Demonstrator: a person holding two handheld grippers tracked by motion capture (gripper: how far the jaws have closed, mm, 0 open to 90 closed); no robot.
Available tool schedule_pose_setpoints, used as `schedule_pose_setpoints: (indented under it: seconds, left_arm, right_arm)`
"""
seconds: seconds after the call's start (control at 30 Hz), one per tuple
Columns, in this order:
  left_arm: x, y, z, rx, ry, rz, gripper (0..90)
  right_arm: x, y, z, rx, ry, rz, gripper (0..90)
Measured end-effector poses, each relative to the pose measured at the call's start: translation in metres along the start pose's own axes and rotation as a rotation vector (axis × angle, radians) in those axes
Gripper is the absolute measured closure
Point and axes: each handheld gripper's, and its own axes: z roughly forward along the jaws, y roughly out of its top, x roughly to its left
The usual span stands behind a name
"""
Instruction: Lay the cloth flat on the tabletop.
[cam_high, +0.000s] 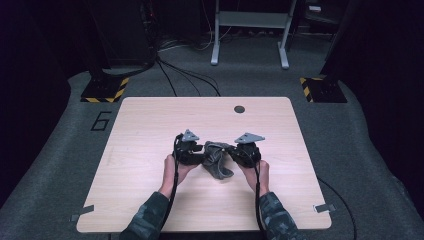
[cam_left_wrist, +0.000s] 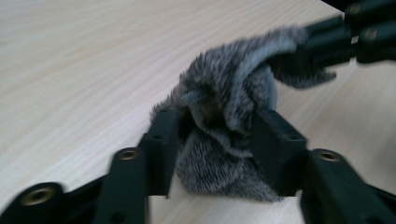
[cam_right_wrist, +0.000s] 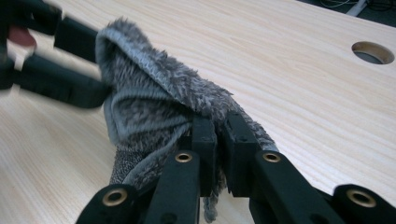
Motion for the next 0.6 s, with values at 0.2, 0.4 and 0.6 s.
schedule_pose_setpoints:
  seconds: [0.2,0.4,0.6]
  left_arm:
    - [-0.011,-0.015,0.001,-0.005,-0.025,0.026,36.8]
    - [-0.018,-0.013,0.014,0.013,0.013,0.074,48.7]
    - [-0.015,-0.011,0.027,0.018,-0.005,0.069,85.0]
  right_arm:
    - [-0.006,0.009,-0.005,0.008,-0.010,0.005,84.6]
    - [-0.009,0.009,-0.003,0.035,-0.008,0.015,84.2]
    - [-0.015,0.007,-0.006,0.057,-0.007,0.031,81.8]
